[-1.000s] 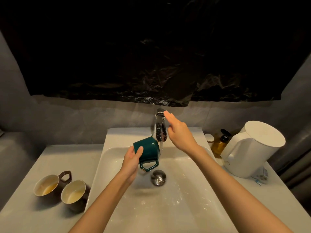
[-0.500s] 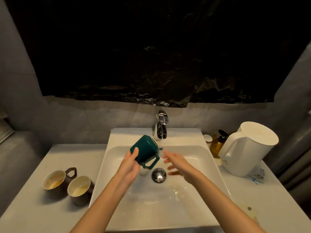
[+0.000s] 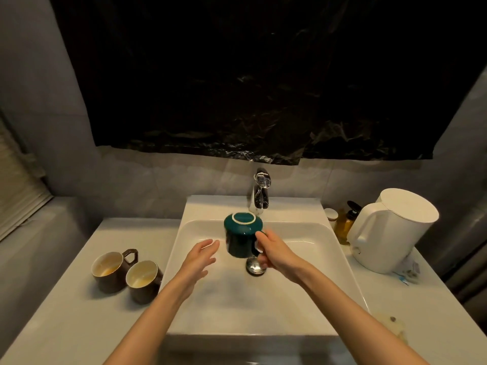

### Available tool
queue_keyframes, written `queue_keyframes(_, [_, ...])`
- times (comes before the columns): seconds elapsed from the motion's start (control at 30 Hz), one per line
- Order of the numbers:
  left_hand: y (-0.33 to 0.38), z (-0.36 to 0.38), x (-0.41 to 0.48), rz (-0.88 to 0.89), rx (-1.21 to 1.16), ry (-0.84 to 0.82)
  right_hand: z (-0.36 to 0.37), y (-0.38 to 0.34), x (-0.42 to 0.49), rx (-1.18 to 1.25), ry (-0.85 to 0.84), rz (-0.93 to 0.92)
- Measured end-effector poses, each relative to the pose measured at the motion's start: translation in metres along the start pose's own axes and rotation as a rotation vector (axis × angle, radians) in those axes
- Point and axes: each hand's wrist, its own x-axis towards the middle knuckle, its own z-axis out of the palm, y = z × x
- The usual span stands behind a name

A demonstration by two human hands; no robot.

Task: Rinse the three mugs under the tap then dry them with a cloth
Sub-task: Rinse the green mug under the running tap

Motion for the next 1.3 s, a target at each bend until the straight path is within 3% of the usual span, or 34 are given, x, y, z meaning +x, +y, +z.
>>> queue_keyframes(0.23, [0.003,0.002,-0.022,0.088,-0.021,-0.039,0.008,0.013,-0.015,-0.145,0.023,-0.033])
queue_keyframes(0.43, [0.014,-0.010,-0.053,0.457,0.404,-0.037,-0.002,-0.014,-0.024,0.117,-0.131,-0.058])
queue_keyframes(0.53, [0.026,-0.020,-0.067,0.613,0.616,0.003,-0.007,-0.036,-0.021,0.294,-0.293,0.071])
queue_keyframes(0.73, [0.052,-0.044,-0.095,0.653,0.597,-0.063,-0.004,-0.063,-0.019,0.335,-0.686,0.358])
queue_keyframes(0.87, [0.048,-0.060,-0.107,0.623,0.542,-0.024,0.021,-0.070,-0.016,0.191,-0.681,0.430])
queue_keyframes(0.93, [0.042,-0.068,-0.106,0.574,0.500,-0.016,0.036,-0.074,-0.017,-0.112,-0.610,0.336])
queue_keyframes(1.03, [0.028,-0.088,-0.108,0.438,0.269,0.010,0.079,-0.074,-0.019,-0.623,-0.397,0.011])
queue_keyframes(1.13, [0.013,-0.114,-0.108,0.282,0.078,0.121,0.122,-0.062,-0.014,-0.737,-0.267,-0.287])
queue_keyframes(1.3, [-0.004,-0.185,-0.113,0.074,-0.099,0.113,0.188,-0.040,0.002,-0.881,-0.311,-0.578])
